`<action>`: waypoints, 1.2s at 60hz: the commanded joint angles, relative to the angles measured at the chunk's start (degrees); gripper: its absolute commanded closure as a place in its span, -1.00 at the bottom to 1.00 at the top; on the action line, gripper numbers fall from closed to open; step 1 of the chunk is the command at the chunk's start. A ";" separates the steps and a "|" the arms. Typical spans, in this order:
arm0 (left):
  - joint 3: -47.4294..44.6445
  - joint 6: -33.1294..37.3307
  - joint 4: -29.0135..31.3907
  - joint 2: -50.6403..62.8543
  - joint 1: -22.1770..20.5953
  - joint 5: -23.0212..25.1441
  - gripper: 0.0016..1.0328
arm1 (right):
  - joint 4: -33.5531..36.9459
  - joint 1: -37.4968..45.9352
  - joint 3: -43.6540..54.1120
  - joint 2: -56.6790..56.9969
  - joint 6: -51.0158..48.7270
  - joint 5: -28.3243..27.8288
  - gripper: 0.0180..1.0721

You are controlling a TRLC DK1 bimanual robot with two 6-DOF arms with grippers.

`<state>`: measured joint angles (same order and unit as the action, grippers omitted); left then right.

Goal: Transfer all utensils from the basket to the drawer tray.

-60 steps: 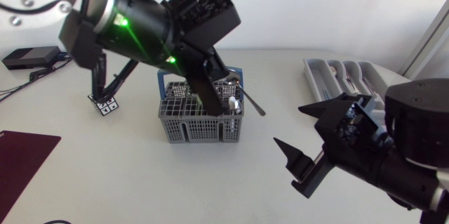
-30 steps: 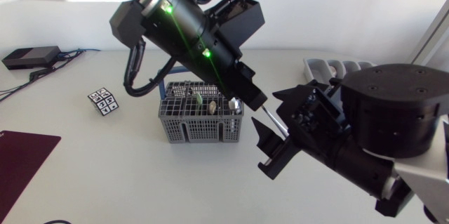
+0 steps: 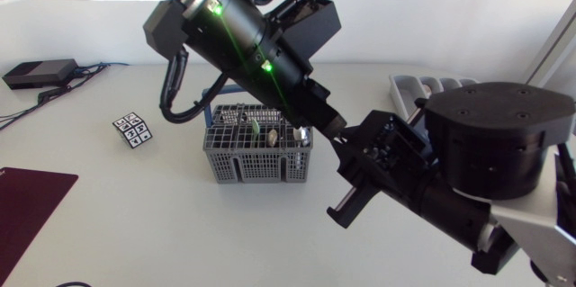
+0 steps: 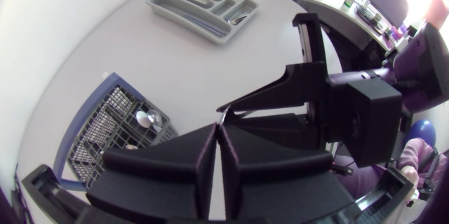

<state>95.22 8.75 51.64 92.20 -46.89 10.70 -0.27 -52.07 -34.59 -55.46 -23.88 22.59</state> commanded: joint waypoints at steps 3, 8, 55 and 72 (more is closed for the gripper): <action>2.08 -1.55 0.75 0.35 0.84 0.64 0.87 | 0.01 -0.57 -0.48 -0.17 -0.99 0.44 0.84; 2.08 -1.55 0.66 0.26 1.10 0.64 0.87 | 0.54 -0.92 -0.22 -0.17 -0.99 0.09 0.89; 8.23 -2.87 -4.88 -1.85 12.35 0.64 -0.49 | 6.95 9.80 3.74 5.28 -4.25 -15.91 0.88; 4.89 3.20 -4.26 -2.12 15.25 0.20 -0.56 | 10.82 38.19 3.48 5.45 -15.23 -39.11 0.88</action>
<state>101.67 9.58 47.05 91.33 -32.29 11.49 9.47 -20.05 -31.79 -49.23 -34.70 -12.86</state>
